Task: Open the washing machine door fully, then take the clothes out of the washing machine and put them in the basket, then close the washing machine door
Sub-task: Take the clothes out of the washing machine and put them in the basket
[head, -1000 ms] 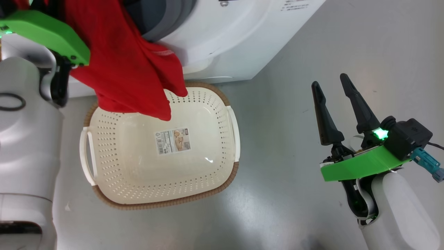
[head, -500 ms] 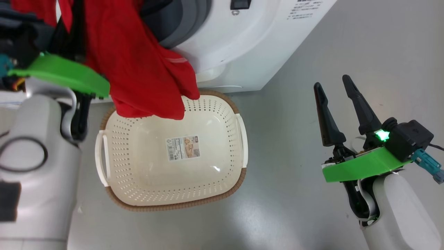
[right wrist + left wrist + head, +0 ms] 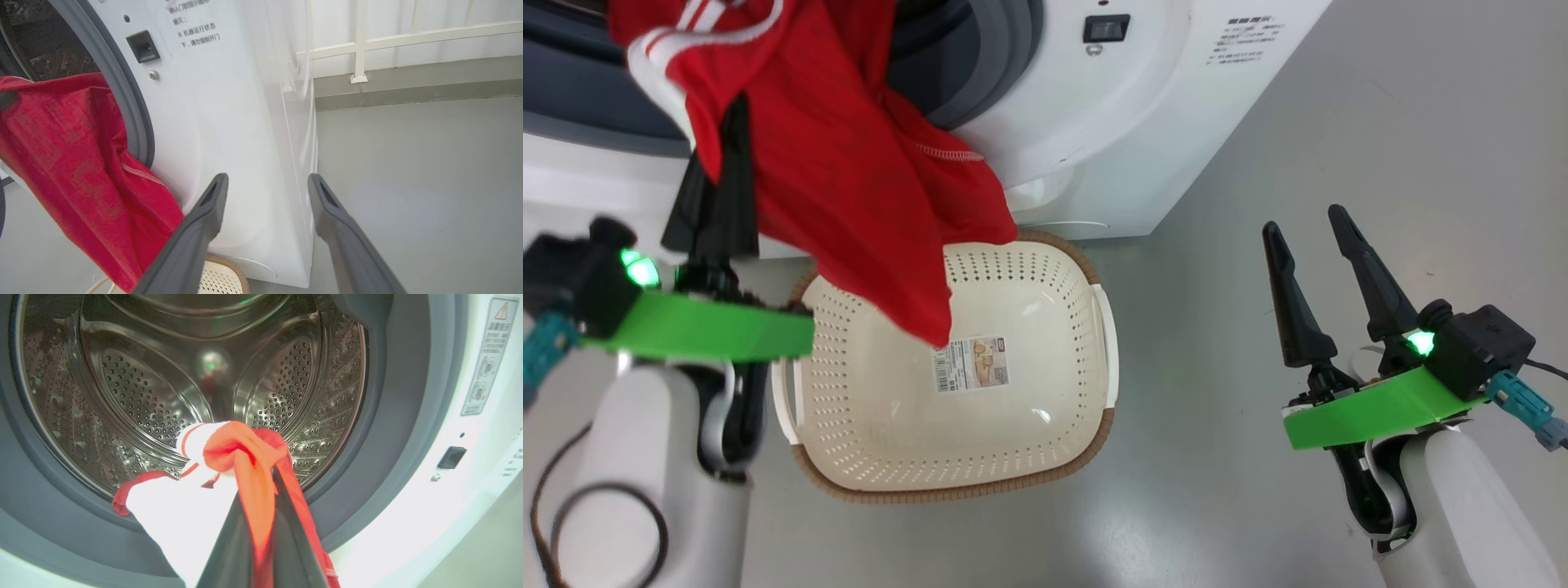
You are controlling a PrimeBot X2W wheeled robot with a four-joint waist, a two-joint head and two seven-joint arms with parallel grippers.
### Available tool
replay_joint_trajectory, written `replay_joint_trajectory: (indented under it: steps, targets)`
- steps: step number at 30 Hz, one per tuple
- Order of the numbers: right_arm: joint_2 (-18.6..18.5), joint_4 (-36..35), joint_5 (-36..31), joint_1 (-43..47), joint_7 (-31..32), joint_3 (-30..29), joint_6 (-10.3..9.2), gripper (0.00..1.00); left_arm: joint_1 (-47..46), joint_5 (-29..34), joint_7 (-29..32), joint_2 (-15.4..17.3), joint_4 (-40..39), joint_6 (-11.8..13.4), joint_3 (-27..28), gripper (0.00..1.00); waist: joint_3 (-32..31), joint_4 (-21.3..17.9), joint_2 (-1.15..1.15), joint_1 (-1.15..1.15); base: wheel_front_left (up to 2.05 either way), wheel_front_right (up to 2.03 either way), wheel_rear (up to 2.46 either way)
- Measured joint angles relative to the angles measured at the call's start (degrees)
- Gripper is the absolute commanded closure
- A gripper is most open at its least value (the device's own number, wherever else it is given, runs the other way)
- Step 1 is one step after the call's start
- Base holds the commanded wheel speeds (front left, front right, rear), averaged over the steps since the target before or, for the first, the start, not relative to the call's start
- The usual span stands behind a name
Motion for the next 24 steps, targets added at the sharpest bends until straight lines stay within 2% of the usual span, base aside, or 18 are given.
replay_joint_trajectory:
  steps: [17,24]
  targets:
    - [0.0,-0.07,-0.01,-0.02,0.01,-0.22,0.0,0.0,17.8,0.98,0.29,-0.56,-18.85,0.25,0.75,1.0,0.4,0.33,0.0,0.0,0.0,0.0,0.0]
    - [0.0,-0.1,-0.03,-0.12,0.0,-0.19,0.0,0.0,21.71,0.86,3.08,-0.69,-21.54,0.67,-1.53,1.0,1.07,0.33,0.0,0.0,0.0,0.0,0.0]
